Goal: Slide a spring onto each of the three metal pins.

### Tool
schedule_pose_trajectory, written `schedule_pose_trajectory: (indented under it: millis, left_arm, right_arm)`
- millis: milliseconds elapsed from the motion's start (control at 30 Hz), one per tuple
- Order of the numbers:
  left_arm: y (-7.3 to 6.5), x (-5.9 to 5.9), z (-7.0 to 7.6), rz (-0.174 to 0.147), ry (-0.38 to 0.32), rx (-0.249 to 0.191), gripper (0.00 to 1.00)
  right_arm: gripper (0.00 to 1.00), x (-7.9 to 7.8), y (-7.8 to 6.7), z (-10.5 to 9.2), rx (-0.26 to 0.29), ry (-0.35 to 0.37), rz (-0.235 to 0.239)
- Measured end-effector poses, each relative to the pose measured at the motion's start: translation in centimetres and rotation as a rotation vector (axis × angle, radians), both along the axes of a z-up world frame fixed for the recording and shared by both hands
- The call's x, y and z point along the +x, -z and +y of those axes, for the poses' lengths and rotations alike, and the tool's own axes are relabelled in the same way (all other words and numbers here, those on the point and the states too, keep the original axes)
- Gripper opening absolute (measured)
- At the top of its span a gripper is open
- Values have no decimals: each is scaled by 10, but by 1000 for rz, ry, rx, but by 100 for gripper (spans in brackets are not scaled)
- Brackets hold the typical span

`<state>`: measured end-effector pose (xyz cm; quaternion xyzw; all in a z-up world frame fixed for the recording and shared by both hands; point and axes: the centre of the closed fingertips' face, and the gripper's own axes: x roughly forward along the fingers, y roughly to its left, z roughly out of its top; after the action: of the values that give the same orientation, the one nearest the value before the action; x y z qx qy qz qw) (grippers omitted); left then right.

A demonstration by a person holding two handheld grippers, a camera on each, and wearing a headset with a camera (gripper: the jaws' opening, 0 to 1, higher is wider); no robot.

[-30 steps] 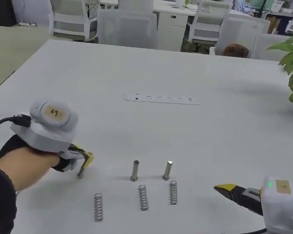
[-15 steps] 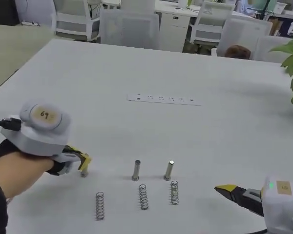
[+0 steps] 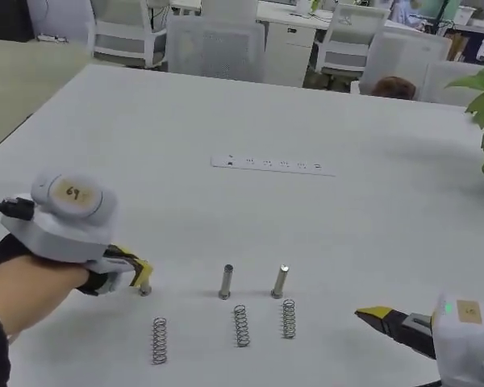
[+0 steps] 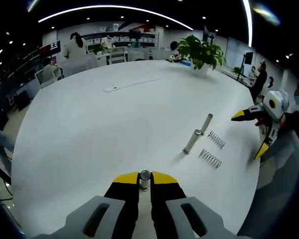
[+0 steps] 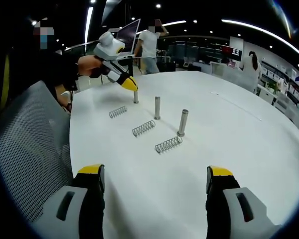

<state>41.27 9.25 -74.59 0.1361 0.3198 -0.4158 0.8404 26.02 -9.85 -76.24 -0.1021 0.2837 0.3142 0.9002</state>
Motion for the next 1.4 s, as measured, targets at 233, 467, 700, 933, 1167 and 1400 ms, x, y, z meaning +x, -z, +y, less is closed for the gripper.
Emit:
schedule_pose_trajectory:
  millis: [233, 467, 700, 933, 1167, 1400]
  left_arm:
    - [0, -3, 0, 3, 0, -5, 0]
    - [0, -4, -1, 4, -4, -13, 0]
    - [0, -3, 0, -1, -8, -20, 0]
    - [0, -3, -1, -3, -2, -25, 1]
    - [-2, -1, -3, -11, 2, -32, 5]
    - [-4, -1, -4, -21, 5, -45, 13]
  right_arm:
    - [83, 0, 1, 1, -2, -3, 2]
    - [83, 0, 1, 1, -2, -6, 1]
    - [83, -1, 1, 1, -5, -7, 3]
    - [83, -1, 1, 1, -5, -8, 5]
    - [82, -1, 2, 1, -7, -9, 6]
    - [82, -1, 2, 1, -6, -10, 6]
